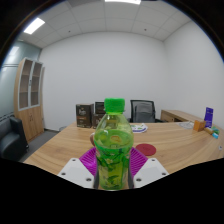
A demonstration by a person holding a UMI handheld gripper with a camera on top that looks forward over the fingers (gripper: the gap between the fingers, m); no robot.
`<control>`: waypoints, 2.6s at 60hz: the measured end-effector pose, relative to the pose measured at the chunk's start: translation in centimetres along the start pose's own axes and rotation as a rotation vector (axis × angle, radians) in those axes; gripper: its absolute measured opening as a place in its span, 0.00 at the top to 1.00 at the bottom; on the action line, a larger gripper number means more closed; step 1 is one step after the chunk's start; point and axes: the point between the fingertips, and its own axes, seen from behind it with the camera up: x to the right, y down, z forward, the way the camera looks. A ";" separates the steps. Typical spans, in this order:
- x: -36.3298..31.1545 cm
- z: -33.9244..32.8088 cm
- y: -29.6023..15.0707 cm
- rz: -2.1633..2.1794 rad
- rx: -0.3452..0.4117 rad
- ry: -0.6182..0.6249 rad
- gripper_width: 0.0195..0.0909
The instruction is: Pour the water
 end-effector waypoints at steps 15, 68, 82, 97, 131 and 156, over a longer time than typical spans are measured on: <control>0.0 1.5 -0.3 -0.084 -0.046 -0.007 0.77; 10.3 13.5 -6.1 -1.884 -0.266 0.071 0.76; 9.5 13.9 -6.4 -1.946 -0.245 0.062 0.75; 9.1 11.8 -7.5 -1.476 -0.228 -0.001 0.75; 13.9 14.8 -4.7 0.065 -0.168 -0.102 0.75; 13.7 14.3 -2.1 0.009 -0.072 -0.065 0.64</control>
